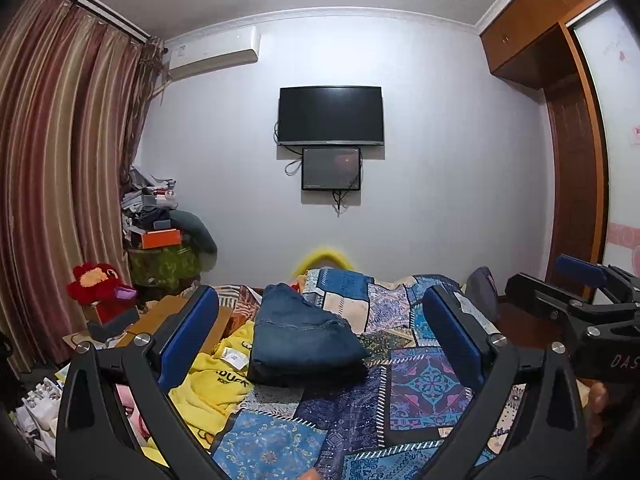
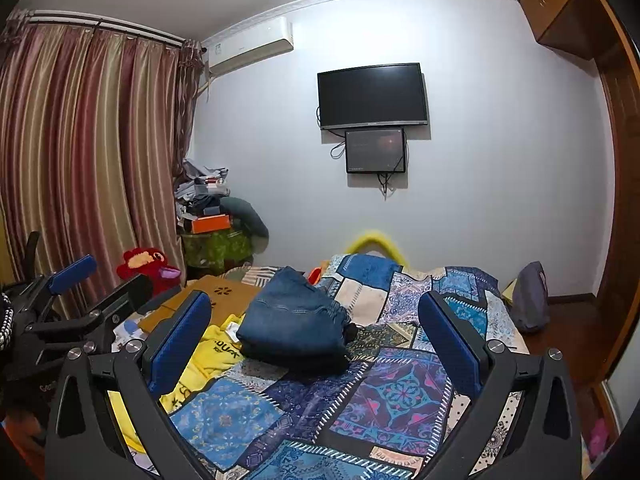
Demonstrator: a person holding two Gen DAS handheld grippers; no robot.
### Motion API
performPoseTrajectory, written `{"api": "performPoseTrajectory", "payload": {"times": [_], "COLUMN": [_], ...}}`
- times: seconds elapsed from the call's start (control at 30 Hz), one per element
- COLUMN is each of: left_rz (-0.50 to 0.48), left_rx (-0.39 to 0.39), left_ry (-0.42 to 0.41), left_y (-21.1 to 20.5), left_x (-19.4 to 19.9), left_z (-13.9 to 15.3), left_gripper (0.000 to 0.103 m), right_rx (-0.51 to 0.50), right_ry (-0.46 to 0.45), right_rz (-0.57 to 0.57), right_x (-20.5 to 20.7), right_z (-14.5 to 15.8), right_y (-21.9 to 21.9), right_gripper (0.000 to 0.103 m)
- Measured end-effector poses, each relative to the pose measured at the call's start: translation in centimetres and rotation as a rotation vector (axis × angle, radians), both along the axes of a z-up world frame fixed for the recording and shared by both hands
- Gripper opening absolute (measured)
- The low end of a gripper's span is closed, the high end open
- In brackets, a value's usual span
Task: Fold large clothes
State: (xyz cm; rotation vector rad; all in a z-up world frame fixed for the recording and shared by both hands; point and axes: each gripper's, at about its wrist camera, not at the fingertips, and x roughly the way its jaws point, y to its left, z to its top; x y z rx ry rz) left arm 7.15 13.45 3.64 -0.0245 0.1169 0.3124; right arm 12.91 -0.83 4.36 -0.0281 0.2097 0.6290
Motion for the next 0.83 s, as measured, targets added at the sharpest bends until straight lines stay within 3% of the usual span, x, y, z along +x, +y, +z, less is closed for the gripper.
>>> {"api": "performPoseTrajectory", "payload": {"times": [0.83], "left_rz": [0.013], "left_rx": [-0.051], "left_ry": [0.011], "left_y": [0.8], "left_x": [0.1], "left_z": [-0.6], "left_gripper": [0.103], "right_rx": [0.009], "right_ry": [0.017], "right_rz": [-0.009], "right_x": [0.0], "right_z": [-0.1], "right_y": [0.0], "right_gripper": [0.103]}}
